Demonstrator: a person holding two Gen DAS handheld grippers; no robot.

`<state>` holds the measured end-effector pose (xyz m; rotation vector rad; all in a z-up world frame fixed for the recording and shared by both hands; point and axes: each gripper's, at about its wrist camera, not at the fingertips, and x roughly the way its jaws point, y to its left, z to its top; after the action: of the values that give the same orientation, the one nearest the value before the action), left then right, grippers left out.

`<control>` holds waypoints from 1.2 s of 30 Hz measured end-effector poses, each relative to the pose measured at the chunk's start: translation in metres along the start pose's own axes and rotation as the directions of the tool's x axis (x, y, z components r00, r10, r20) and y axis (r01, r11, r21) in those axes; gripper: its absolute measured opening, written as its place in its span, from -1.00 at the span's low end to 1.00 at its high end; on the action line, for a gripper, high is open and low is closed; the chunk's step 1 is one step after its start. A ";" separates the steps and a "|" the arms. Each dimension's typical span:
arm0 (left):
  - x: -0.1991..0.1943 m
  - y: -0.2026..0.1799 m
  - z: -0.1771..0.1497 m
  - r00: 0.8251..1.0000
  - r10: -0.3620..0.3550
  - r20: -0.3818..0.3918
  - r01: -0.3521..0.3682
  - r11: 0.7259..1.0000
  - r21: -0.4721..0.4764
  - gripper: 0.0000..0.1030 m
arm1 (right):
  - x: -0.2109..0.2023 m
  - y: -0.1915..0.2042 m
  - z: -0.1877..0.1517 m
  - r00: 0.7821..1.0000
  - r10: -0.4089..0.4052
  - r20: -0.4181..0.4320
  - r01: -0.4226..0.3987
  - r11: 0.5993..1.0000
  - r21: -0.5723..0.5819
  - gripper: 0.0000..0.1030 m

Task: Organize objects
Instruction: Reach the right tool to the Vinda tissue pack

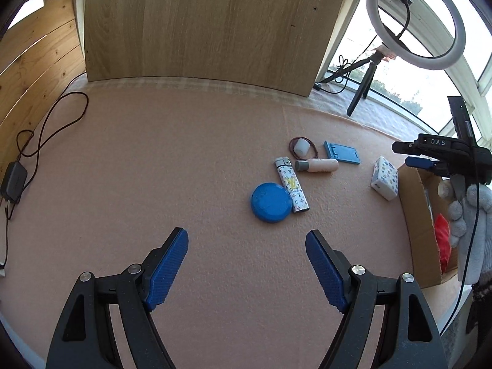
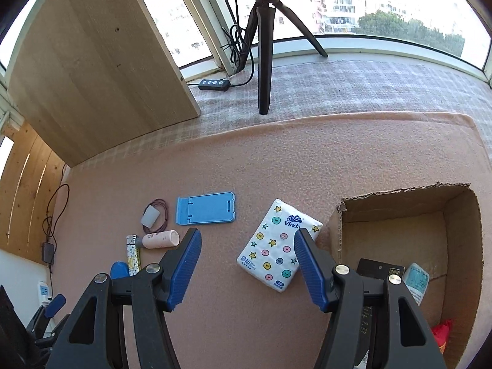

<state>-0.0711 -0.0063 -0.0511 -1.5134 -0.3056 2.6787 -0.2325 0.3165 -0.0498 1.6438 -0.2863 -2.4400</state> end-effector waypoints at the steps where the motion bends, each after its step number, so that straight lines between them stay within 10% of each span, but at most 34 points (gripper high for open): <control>1: -0.001 0.001 -0.001 1.000 0.001 0.000 -0.001 1.000 -0.002 0.59 | 0.005 0.000 0.003 1.000 -0.005 -0.007 0.005 1.000 0.004 0.14; 18: -0.001 0.014 0.002 1.000 -0.001 -0.002 0.001 1.000 -0.025 0.58 | 0.059 0.008 0.029 0.981 -0.183 -0.064 0.181 0.983 -0.034 0.13; 36: 0.000 0.004 0.003 0.999 -0.033 0.004 0.033 0.999 -0.016 0.58 | 0.052 0.043 -0.034 0.985 -0.039 -0.170 0.032 0.998 -0.045 0.13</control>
<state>-0.0734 -0.0106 -0.0503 -1.4948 -0.3498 2.6603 -0.2177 0.2593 -0.0974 1.8407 -0.1807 -2.2929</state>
